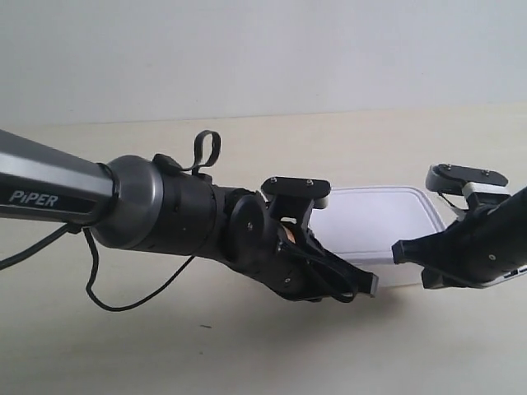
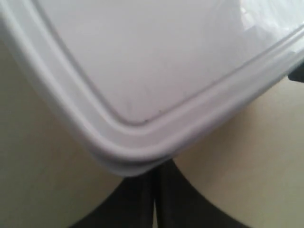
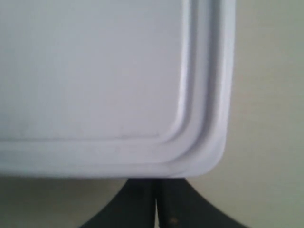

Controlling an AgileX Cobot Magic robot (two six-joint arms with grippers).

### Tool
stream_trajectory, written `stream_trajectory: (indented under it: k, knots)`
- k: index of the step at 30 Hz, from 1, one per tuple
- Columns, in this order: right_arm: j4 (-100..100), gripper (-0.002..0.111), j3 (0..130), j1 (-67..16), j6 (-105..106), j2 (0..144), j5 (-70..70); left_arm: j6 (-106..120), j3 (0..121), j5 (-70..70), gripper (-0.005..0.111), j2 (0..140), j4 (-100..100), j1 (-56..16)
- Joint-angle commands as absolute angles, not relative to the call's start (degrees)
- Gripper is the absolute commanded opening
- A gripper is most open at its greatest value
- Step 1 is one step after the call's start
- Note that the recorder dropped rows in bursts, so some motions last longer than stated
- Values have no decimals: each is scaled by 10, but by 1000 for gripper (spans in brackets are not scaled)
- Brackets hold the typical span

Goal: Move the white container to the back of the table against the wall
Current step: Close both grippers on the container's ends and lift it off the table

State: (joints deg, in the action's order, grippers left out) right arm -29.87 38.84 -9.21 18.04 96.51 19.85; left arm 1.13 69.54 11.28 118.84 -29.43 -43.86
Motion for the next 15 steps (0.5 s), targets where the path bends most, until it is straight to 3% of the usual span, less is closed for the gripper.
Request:
stream_trajectory:
  k: [1, 15]
  knots:
    - [-300, 0, 432, -89, 184, 983, 207, 11, 701, 98, 0, 1190, -288, -431]
    - [-299, 0, 519, -89, 195, 1043, 249, 11, 751, 101, 0, 1220, -279, -394]
